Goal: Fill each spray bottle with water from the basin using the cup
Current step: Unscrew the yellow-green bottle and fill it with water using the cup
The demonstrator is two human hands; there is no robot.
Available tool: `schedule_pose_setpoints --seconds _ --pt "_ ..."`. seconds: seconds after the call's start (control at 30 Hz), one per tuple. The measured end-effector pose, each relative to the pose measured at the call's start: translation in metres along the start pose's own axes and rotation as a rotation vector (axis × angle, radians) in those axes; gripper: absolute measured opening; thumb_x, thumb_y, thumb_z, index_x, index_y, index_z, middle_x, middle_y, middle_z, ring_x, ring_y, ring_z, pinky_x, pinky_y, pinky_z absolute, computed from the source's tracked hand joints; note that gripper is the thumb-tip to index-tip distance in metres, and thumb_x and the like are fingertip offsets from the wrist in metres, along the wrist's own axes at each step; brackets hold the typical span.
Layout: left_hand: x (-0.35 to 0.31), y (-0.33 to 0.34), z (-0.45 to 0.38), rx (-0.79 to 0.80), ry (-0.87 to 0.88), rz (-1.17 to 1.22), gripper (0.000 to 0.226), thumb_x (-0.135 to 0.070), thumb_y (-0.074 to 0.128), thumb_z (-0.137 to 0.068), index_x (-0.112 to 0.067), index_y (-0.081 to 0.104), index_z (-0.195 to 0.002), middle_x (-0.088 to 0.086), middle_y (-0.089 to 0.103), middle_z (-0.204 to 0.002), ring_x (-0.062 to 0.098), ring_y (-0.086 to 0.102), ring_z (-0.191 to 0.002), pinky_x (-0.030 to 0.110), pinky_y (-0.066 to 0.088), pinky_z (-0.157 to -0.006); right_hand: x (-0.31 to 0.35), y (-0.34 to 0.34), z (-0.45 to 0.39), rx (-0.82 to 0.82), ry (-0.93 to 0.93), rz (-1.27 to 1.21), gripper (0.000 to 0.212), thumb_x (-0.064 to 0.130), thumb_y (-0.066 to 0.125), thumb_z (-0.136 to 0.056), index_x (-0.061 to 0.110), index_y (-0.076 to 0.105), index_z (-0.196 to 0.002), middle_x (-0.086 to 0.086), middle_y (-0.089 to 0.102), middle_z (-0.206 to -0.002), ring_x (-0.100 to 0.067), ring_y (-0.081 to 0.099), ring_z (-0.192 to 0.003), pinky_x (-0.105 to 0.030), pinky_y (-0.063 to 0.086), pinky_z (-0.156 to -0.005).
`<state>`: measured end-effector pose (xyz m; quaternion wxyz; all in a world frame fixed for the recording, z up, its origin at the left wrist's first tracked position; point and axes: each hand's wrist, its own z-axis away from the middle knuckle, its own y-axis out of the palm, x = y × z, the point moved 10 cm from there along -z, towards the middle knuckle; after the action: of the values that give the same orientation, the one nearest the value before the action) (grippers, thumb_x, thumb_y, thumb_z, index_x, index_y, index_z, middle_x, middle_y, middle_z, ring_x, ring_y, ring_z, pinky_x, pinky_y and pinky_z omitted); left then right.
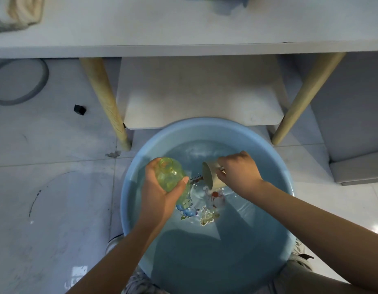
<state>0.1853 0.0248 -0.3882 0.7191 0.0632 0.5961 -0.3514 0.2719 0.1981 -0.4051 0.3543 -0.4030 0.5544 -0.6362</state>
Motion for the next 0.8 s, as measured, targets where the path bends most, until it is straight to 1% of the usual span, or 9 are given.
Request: schedule_pose_setpoints --seconds 0.1,0.17,0.23,0.33,0.43,0.5,0.6,0.7,0.8 --pt "0.0 0.001 0.001 0.01 -0.006 0.0 0.059 -0.02 0.079 -0.074 -0.029 0.041 -0.119 -0.014 0.059 -0.108 0.0 0.06 -0.096 0.006 0.046 -0.078 0.004 0.009 0.001 0.045 0.014 -0.018 0.034 0.012 0.082 -0.055 0.015 0.049 -0.049 -0.002 0.05 -0.042 -0.025 0.049 -0.037 -0.026 0.042 -0.054" --pt "-0.002 0.002 0.002 0.017 -0.008 0.006 0.06 -0.02 0.079 -0.074 -0.032 0.04 -0.118 -0.016 0.057 -0.106 -0.002 0.059 -0.094 0.006 0.047 -0.077 0.012 0.016 -0.001 0.11 -0.021 0.007 0.013 0.017 0.063 -0.081 0.011 0.061 -0.07 -0.006 0.062 -0.064 -0.028 0.059 -0.062 -0.028 0.038 -0.071" --pt "-0.002 0.002 0.003 0.02 -0.009 0.008 0.061 -0.021 0.079 -0.073 -0.033 0.04 -0.118 -0.016 0.057 -0.108 -0.002 0.059 -0.095 0.012 0.05 -0.08 0.016 0.018 0.001 0.146 -0.028 -0.06 0.018 0.02 0.049 -0.09 0.01 0.062 -0.082 -0.008 0.065 -0.078 -0.029 0.06 -0.077 -0.028 0.033 -0.076" --pt "-0.001 0.001 0.002 0.012 -0.004 0.006 0.06 -0.021 0.079 -0.073 -0.036 0.041 -0.116 -0.009 0.059 -0.111 0.005 0.06 -0.099 0.021 0.051 -0.086 0.0 0.007 0.001 0.068 0.078 -0.289 0.028 0.022 0.054 -0.085 0.016 0.05 -0.058 -0.002 0.055 -0.058 -0.031 0.052 -0.062 -0.024 0.031 -0.059" --pt "0.0 -0.001 0.001 -0.009 0.006 -0.012 0.057 -0.02 0.079 -0.073 -0.038 0.04 -0.111 -0.006 0.058 -0.112 0.012 0.06 -0.102 0.017 0.049 -0.085 -0.041 0.01 0.006 0.115 0.374 -0.541 0.04 0.027 0.066 -0.081 0.014 0.041 -0.052 0.002 0.039 -0.052 -0.017 0.039 -0.054 -0.016 0.022 -0.045" --pt "0.001 -0.003 0.0 -0.022 0.003 -0.017 0.06 -0.019 0.079 -0.073 -0.035 0.038 -0.115 -0.006 0.057 -0.112 0.013 0.059 -0.102 0.013 0.048 -0.083 -0.06 0.015 0.015 0.129 0.535 -0.707 0.034 0.023 0.069 -0.078 0.007 0.048 -0.056 -0.002 0.04 -0.056 -0.013 0.036 -0.054 -0.017 0.026 -0.045" --pt "0.001 -0.003 0.001 -0.033 0.01 -0.028 0.06 -0.019 0.079 -0.074 -0.03 0.041 -0.119 -0.002 0.059 -0.115 0.015 0.059 -0.104 0.02 0.048 -0.088 -0.069 0.021 0.028 0.11 0.659 -0.946 0.036 0.015 0.07 -0.075 0.012 0.045 -0.05 0.0 0.038 -0.052 -0.012 0.035 -0.052 -0.019 0.03 -0.048" --pt "0.001 -0.002 0.001 -0.029 0.013 -0.032 0.06 -0.017 0.079 -0.074 -0.033 0.039 -0.116 -0.008 0.058 -0.11 0.011 0.059 -0.101 0.016 0.047 -0.087 -0.068 0.021 0.032 0.062 0.675 -1.14 0.041 0.011 0.07 -0.075 0.017 0.046 -0.042 0.002 0.041 -0.051 -0.013 0.04 -0.055 -0.025 0.034 -0.057" --pt "0.002 -0.001 0.002 -0.02 0.014 -0.057 0.062 -0.018 0.079 -0.074 -0.032 0.038 -0.118 -0.004 0.057 -0.114 0.012 0.058 -0.103 0.023 0.047 -0.09 -0.066 0.012 0.03 -0.003 0.656 -1.224 0.042 0.007 0.07 -0.077 0.017 0.045 -0.044 0.008 0.043 -0.045 -0.007 0.042 -0.051 -0.019 0.037 -0.056"
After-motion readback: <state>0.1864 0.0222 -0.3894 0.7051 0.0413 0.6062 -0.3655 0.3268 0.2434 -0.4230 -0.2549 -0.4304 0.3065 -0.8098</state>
